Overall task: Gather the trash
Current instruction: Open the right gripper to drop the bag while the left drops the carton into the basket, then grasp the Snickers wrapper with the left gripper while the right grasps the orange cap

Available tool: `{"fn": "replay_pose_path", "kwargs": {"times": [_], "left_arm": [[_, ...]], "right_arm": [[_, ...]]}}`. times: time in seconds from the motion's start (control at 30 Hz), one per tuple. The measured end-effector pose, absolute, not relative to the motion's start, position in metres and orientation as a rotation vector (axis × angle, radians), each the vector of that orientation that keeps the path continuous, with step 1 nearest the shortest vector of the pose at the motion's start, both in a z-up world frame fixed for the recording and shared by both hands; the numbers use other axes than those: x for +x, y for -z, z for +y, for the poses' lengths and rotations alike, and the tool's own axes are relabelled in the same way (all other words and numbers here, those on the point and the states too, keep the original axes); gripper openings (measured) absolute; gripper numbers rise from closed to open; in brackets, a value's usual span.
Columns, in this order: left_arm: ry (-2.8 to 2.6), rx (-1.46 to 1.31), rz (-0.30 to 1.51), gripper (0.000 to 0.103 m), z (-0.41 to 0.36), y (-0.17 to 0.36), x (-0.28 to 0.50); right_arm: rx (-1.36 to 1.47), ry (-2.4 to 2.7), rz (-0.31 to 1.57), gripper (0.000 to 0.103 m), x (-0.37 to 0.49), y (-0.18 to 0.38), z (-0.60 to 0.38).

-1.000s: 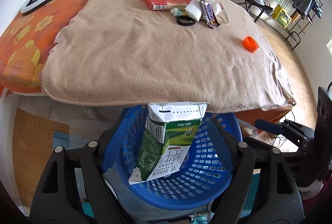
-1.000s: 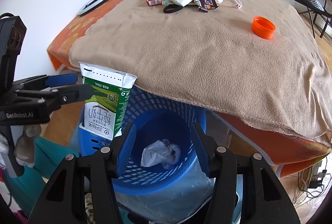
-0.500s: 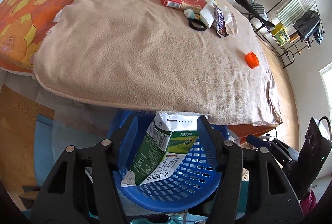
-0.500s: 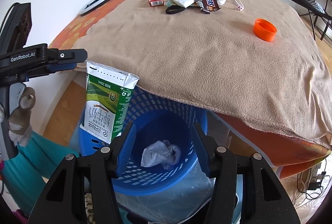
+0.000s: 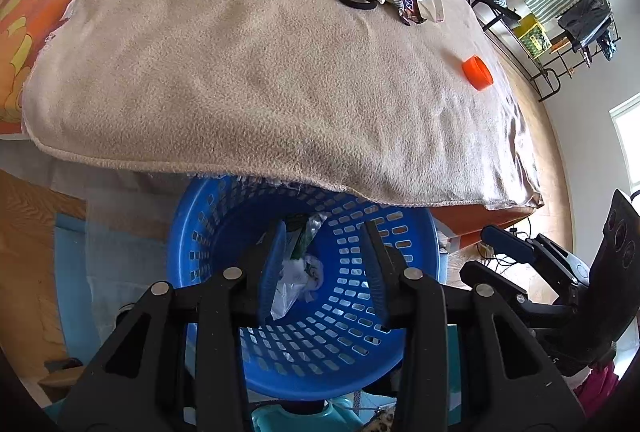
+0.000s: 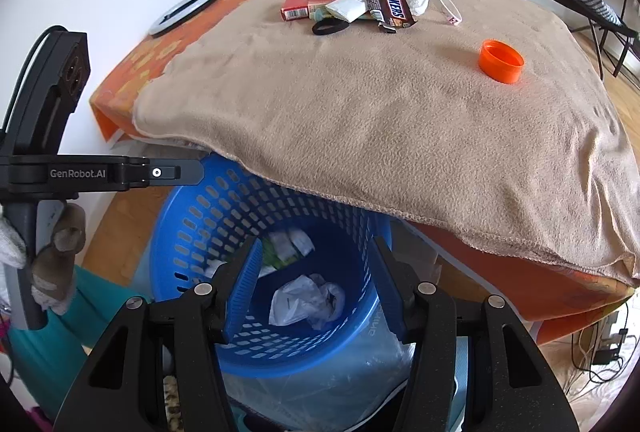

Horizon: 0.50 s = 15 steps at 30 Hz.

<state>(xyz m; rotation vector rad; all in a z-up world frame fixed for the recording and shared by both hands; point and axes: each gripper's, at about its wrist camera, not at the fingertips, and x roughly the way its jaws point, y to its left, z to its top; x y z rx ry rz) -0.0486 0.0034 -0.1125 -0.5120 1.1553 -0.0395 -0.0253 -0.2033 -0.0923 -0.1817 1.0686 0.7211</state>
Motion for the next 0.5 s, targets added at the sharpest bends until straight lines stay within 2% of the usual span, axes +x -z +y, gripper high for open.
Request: {"fn": "replay_pose_path", "kwargs": {"times": [0.3,0.33,0.4,0.5], "left_arm": [[0.046,-0.378,1.115,0.039,-0.014,0.087,-0.028],[0.047,-0.37,1.113,0.039,-0.015,0.084,-0.023],[0.057,-0.364,1.114,0.039,-0.016,0.08,-0.013],[0.067,-0.339,1.111,0.05,-0.018,0.071,0.005]], "right_arm": [[-0.105,-0.689,1.119,0.054,-0.007,0.081,-0.214],[-0.095,-0.678,1.122,0.056,-0.002,0.077,-0.217],[-0.074,-0.654,1.115,0.071,0.008,0.069,-0.223],[-0.068,-0.622,1.1,0.073,0.023,0.057,-0.231]]}}
